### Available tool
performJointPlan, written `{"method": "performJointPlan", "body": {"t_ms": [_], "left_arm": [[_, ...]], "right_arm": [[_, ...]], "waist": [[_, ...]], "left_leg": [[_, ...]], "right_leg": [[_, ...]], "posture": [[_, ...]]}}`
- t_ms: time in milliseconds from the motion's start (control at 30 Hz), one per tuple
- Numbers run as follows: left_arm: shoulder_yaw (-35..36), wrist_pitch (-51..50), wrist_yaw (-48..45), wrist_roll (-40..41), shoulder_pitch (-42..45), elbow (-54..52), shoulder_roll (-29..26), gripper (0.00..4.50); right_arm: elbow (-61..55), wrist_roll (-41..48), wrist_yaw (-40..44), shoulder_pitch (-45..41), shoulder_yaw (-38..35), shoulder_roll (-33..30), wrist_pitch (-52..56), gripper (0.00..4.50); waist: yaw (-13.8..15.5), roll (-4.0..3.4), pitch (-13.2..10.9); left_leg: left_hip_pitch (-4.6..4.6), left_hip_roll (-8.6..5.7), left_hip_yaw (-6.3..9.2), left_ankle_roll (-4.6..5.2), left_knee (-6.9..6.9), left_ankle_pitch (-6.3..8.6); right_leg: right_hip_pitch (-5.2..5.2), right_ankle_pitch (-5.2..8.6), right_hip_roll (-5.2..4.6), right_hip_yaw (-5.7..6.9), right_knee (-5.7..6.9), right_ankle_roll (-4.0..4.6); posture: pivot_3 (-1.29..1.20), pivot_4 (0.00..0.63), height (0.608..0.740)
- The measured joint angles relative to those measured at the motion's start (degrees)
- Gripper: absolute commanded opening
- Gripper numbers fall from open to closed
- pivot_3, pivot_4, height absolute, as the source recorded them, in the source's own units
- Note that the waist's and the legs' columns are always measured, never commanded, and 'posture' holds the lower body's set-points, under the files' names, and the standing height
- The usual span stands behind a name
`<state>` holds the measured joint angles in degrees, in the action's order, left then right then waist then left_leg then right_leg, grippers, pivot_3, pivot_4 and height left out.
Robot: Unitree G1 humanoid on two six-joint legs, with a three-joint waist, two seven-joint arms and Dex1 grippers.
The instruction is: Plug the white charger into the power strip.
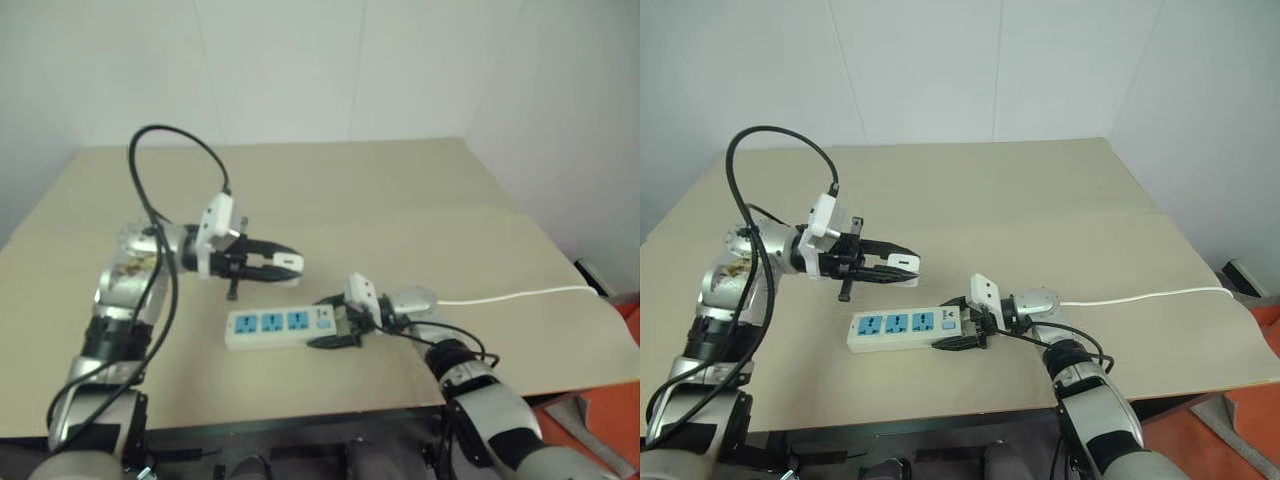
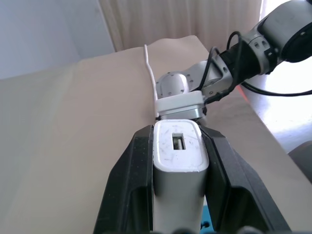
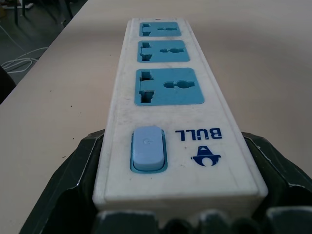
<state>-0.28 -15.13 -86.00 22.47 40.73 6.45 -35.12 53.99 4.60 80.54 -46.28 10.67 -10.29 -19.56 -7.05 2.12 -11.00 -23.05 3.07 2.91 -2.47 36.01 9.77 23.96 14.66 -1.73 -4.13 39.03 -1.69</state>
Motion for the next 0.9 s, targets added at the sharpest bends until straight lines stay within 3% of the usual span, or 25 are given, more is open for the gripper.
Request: {"method": "performJointPlan", "body": {"t_ms": [900], "left_arm": [[-0.94,-2.59,3.55,5.91,-9.38,0.55,3.91,1.02]], "right_arm": [[1.63,-0.46,-0.62,-0.51,-0.07,0.27,-1.48,3.42]], "waist": [[-0.03,0.0,0.0]], "left_leg": [[0.21,0.0,0.0,0.0,-0.03,0.0]], "right_leg": [[-0.19,0.0,0.02,-0.05,-0.03,0.01]], "posture": [[0.0,0.15,0.74]]}}
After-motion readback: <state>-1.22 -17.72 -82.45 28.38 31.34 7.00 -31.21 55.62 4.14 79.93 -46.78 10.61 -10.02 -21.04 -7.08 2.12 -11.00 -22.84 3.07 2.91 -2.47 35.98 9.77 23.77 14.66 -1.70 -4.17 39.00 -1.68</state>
